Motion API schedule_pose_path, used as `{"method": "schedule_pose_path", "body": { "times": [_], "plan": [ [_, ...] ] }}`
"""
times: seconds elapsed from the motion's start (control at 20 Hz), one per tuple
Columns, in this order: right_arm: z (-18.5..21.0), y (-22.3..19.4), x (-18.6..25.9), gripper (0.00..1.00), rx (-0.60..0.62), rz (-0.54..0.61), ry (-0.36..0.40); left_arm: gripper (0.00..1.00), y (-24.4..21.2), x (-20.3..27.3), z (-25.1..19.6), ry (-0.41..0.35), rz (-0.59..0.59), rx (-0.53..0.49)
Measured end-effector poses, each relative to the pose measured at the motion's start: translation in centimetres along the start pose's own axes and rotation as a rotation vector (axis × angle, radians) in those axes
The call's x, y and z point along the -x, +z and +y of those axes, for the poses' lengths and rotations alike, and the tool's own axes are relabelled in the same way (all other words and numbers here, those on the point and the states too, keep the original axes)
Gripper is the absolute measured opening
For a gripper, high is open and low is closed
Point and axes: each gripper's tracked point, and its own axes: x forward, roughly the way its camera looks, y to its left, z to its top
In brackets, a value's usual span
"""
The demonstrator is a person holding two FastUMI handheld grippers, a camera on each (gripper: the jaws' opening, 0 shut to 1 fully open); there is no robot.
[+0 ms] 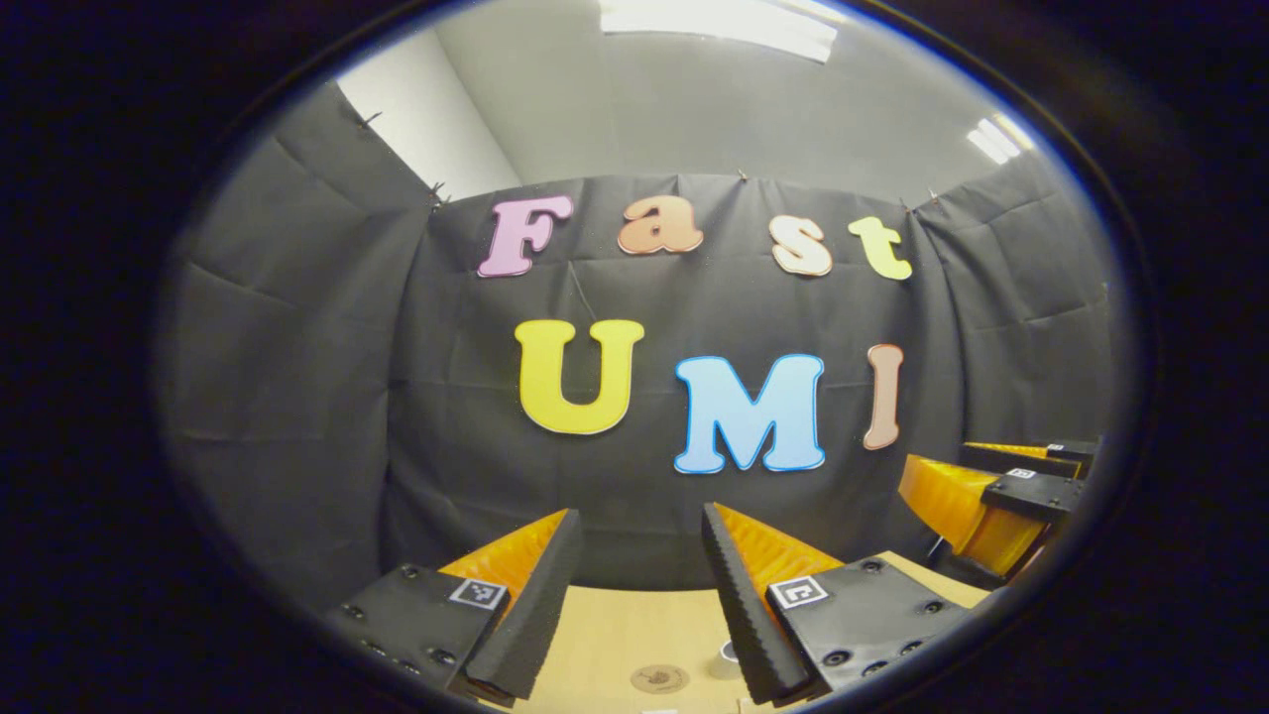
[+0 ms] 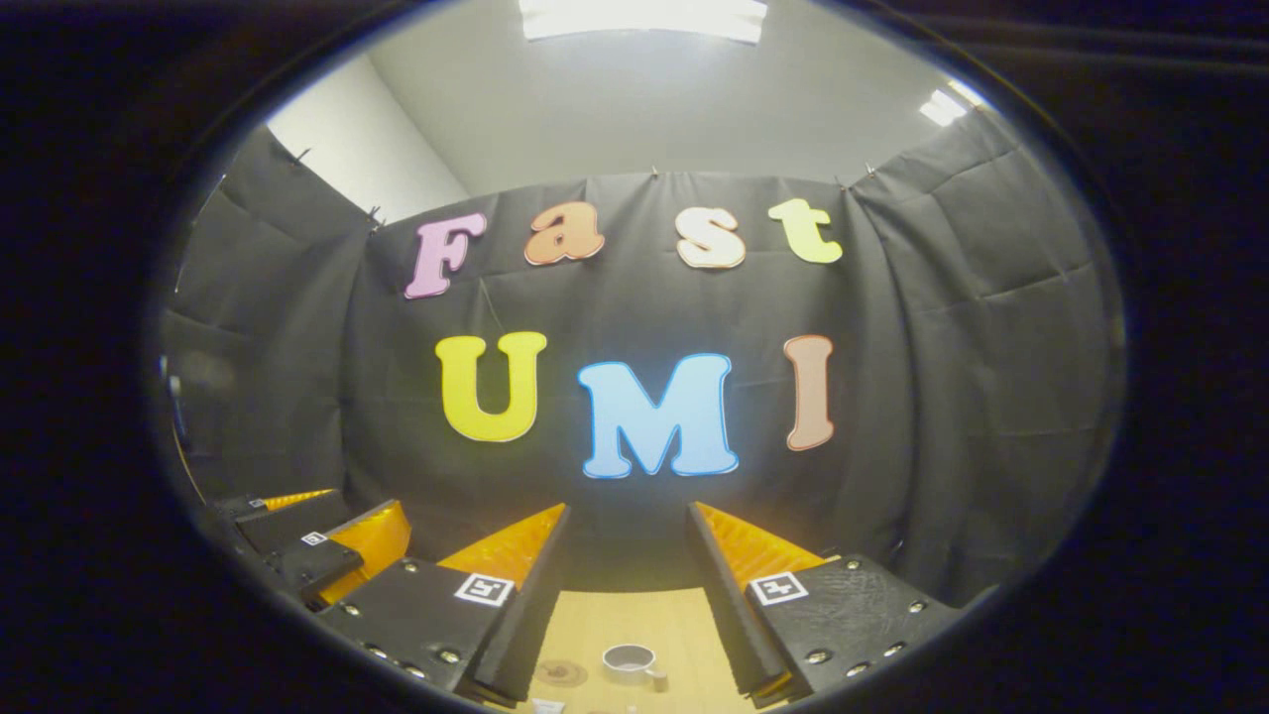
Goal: Put the toothbrush and toothpaste on the desktop into the cup, then pick up the cup and place it on the coaster on the desktop.
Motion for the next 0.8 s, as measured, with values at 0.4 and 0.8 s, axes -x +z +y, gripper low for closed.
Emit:
{"method": "schedule_pose_path", "body": {
  "times": [0.4,0.8],
  "plan": [
    [1.5,-2.6,0.3,0.74,0.039,0.061,0.059,0.81,-2.4,-0.3,0.9,0.024,0.064,0.018],
    [0.4,-9.1,0.2,0.75,0.016,0.256,0.057,0.84,-8.4,-0.6,0.7,0.012,0.206,-0.018]
  ]
}}
